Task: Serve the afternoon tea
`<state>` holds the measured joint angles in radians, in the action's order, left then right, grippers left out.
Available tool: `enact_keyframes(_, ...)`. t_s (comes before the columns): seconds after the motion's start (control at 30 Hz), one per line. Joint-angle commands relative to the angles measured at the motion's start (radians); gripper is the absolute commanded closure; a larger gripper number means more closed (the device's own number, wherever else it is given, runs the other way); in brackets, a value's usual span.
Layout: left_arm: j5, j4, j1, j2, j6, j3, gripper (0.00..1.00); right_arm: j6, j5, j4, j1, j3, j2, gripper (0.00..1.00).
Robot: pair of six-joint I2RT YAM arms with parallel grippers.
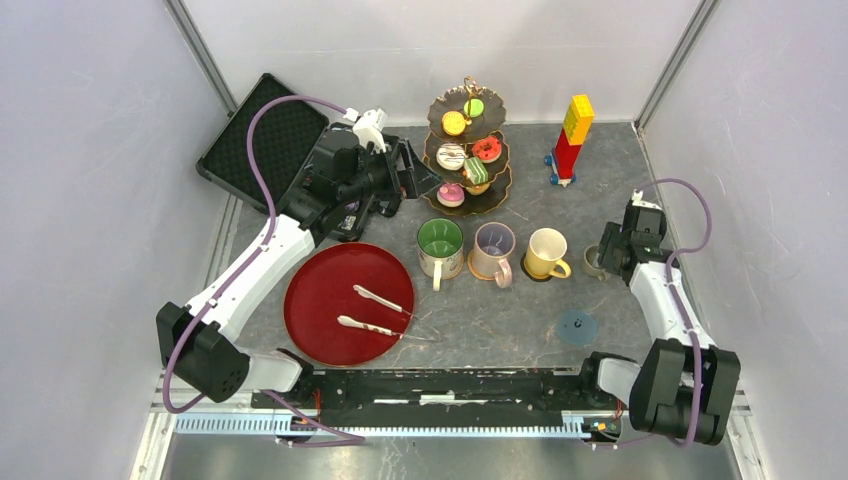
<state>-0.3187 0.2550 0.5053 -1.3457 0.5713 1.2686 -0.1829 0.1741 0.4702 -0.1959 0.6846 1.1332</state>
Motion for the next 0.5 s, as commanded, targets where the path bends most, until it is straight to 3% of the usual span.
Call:
enact_keyframes(0.0,-0.028,-0.045,-0.007,0.028,0.034,0.01,0.0,-0.013,-0.091,-0.123,-0.003,-0.017,0.042,0.4)
enact_keyframes(0.17,-0.028,-0.046,-0.007,0.025,0.034,0.01,0.0,-0.023,-0.076,-0.185,-0.007,-0.037,0.099,0.41)
enact_keyframes(0.47,-0.03,-0.046,-0.006,0.021,0.036,0.008,0.0,-0.053,-0.001,-0.241,-0.047,-0.072,0.174,0.59)
